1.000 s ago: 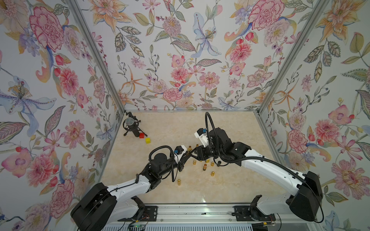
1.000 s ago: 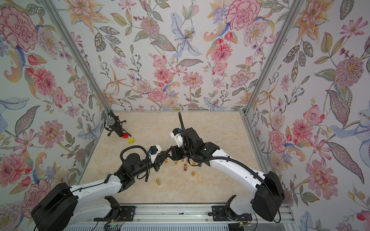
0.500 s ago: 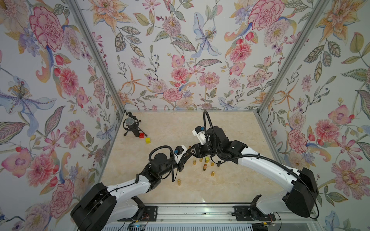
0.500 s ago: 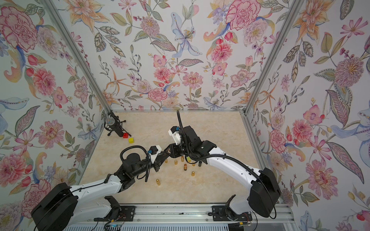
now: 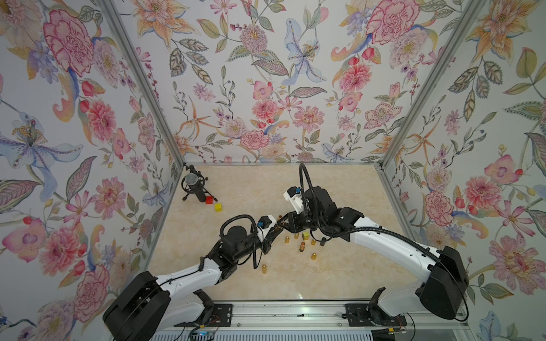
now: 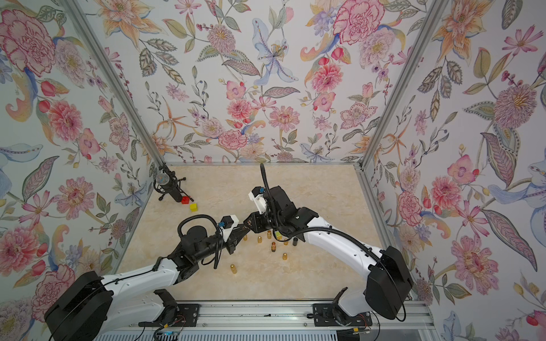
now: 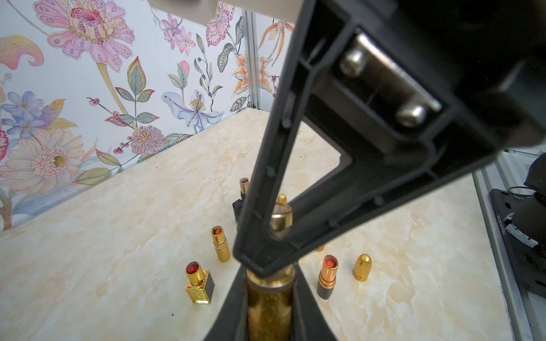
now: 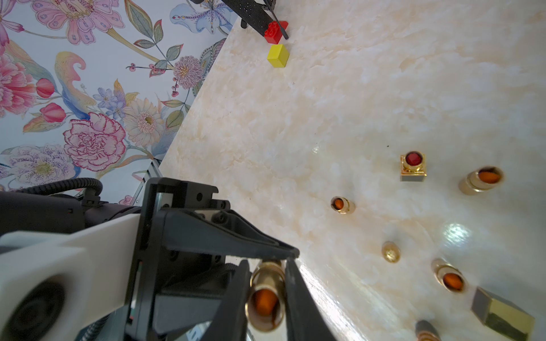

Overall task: Open the lipstick cap
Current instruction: Place the lipstick at the center of the board.

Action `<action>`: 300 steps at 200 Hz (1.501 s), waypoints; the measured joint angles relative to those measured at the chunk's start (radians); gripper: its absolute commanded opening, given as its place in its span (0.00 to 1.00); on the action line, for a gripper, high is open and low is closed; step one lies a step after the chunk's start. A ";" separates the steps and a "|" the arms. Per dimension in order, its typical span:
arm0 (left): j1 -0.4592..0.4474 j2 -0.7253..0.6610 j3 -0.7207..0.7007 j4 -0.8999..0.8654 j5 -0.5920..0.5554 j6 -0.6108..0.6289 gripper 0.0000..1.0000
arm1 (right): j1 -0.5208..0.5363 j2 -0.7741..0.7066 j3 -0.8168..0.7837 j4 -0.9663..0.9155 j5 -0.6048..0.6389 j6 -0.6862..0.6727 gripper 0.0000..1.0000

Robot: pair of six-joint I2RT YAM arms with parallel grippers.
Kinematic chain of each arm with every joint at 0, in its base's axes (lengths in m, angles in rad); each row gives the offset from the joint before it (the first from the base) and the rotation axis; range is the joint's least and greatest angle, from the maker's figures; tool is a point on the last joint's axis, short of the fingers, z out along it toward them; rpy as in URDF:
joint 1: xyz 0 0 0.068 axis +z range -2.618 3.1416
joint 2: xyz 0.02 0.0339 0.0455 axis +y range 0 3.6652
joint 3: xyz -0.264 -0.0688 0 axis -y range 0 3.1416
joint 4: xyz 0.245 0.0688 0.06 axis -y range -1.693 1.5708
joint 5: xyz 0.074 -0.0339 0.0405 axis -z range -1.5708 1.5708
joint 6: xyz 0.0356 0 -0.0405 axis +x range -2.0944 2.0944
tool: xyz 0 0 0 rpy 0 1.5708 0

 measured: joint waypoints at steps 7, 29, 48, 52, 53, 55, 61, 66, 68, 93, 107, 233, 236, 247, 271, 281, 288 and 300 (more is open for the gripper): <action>0.000 0.000 0.000 -0.002 0.000 0.000 0.09 | 0.000 0.000 0.000 0.000 0.000 0.000 0.21; 0.000 -0.001 0.003 -0.006 0.000 0.003 0.13 | 0.000 0.000 0.000 0.000 0.004 -0.001 0.20; 0.000 -0.006 0.005 -0.019 -0.001 0.004 0.19 | 0.000 0.000 0.000 0.000 0.008 -0.001 0.20; 0.000 -0.008 0.005 -0.021 -0.001 0.006 0.22 | 0.000 0.000 0.000 0.000 0.008 -0.001 0.20; 0.000 -0.008 0.005 -0.022 -0.001 0.006 0.23 | 0.000 0.000 0.000 0.000 0.008 -0.001 0.20; 0.000 -0.010 0.005 -0.024 -0.001 0.006 0.25 | 0.000 0.000 0.000 0.000 0.008 -0.001 0.20; 0.000 -0.013 0.006 -0.028 -0.001 0.006 0.30 | 0.000 0.000 0.000 0.000 0.008 -0.001 0.20; 0.000 -0.015 0.006 -0.031 -0.001 0.010 0.35 | 0.000 0.000 0.000 0.000 0.008 0.000 0.20; 0.000 -0.016 0.006 -0.032 -0.001 0.009 0.38 | 0.000 0.000 0.000 0.000 0.009 0.000 0.19; 0.000 -0.035 0.006 -0.040 -0.005 0.021 0.68 | 0.000 -0.002 0.000 0.000 0.016 0.000 0.19; 0.000 -0.046 0.006 -0.046 -0.009 0.026 0.76 | 0.000 -0.004 0.000 0.000 0.027 -0.001 0.19; 0.018 -0.364 -0.030 -0.297 -0.243 -0.087 0.99 | 0.103 0.021 0.001 -0.104 0.351 -0.154 0.19; 0.023 -0.374 -0.033 -0.304 -0.251 -0.094 0.99 | 0.110 0.028 0.001 -0.106 0.360 -0.158 0.19; 0.040 -0.408 -0.045 -0.334 -0.286 -0.115 0.99 | 0.135 0.053 0.001 -0.109 0.388 -0.174 0.19; 0.077 -0.462 -0.072 -0.381 -0.346 -0.153 0.99 | 0.189 0.109 0.001 -0.118 0.443 -0.204 0.19; 0.087 -0.478 -0.083 -0.396 -0.360 -0.162 0.99 | 0.213 0.135 0.001 -0.118 0.462 -0.218 0.19; 0.092 -0.486 -0.090 -0.406 -0.371 -0.169 0.99 | 0.227 0.149 0.001 -0.118 0.474 -0.224 0.19; 0.094 -0.495 -0.099 -0.420 -0.381 -0.179 0.99 | 0.248 0.170 0.001 -0.116 0.485 -0.233 0.19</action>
